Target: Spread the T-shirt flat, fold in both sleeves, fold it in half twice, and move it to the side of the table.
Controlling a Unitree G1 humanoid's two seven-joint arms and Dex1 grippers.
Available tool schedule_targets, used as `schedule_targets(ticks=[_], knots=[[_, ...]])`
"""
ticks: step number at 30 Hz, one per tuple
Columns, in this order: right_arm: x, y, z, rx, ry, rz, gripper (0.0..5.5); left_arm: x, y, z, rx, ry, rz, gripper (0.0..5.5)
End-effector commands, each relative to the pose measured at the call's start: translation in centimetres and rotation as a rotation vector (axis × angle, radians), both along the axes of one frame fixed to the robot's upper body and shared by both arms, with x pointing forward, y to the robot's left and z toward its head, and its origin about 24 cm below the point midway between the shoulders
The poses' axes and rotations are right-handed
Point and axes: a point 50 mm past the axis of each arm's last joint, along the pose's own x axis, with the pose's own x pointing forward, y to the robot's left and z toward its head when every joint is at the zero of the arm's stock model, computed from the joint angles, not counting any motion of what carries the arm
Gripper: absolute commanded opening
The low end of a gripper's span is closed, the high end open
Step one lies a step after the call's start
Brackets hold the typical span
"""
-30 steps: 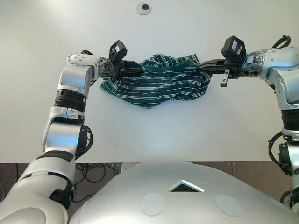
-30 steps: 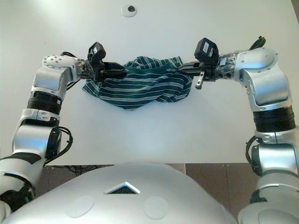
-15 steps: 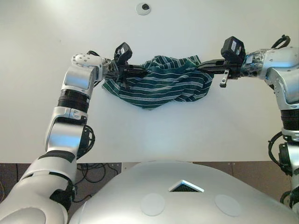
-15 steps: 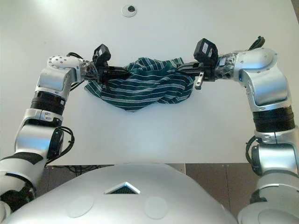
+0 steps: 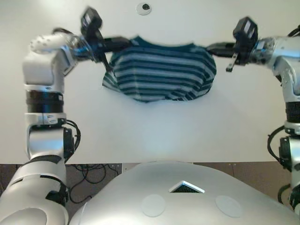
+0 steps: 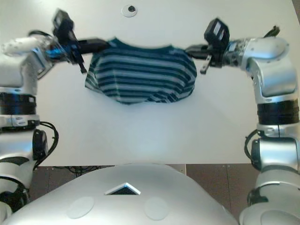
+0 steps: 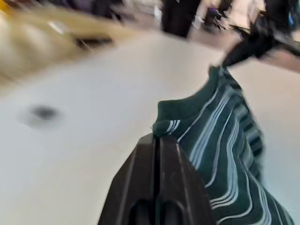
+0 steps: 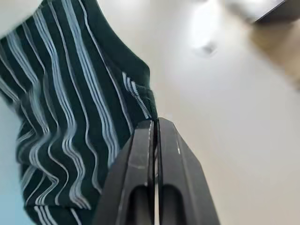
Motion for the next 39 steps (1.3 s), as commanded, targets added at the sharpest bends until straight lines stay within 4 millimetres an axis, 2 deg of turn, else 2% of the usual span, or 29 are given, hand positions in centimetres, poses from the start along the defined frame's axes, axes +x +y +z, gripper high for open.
schedule_targets(ticks=[1,6,11,16,21,26,29,33,37,39], knots=[[3.4,0.7,3.0,0.037,-0.168,-0.091,0.00,2.7,1.0,3.8,0.000,-0.120,0.140,0.03],[8.0,2.0,6.8,0.132,-0.335,-0.273,0.00,6.7,0.5,6.8,0.066,-0.247,0.331,0.03],[10.7,3.1,10.7,0.181,-0.477,-0.447,0.00,9.0,0.0,10.8,0.140,-0.386,0.522,0.03],[11.4,3.5,13.7,0.167,-0.596,-0.560,0.00,9.4,-0.5,14.3,0.233,-0.524,0.655,0.03],[11.4,3.6,16.2,0.142,-0.715,-0.649,0.00,9.1,-0.5,17.8,0.240,-0.627,0.731,0.03],[11.1,4.1,19.0,0.112,-0.822,-0.662,0.00,8.6,-0.8,20.0,0.244,-0.688,0.738,0.03],[10.9,4.5,19.9,0.085,-0.851,-0.626,0.00,8.4,-0.8,20.7,0.243,-0.701,0.728,0.03],[10.8,4.2,18.8,0.008,-0.820,-0.511,0.00,8.2,-0.4,19.5,0.328,-0.660,0.574,0.03],[10.4,2.3,16.8,-0.060,-0.716,-0.344,0.00,7.2,1.6,17.0,0.419,-0.547,0.292,0.03],[9.6,1.4,16.5,-0.063,-0.657,-0.218,0.00,6.0,3.2,16.9,0.435,-0.513,0.176,0.03]])
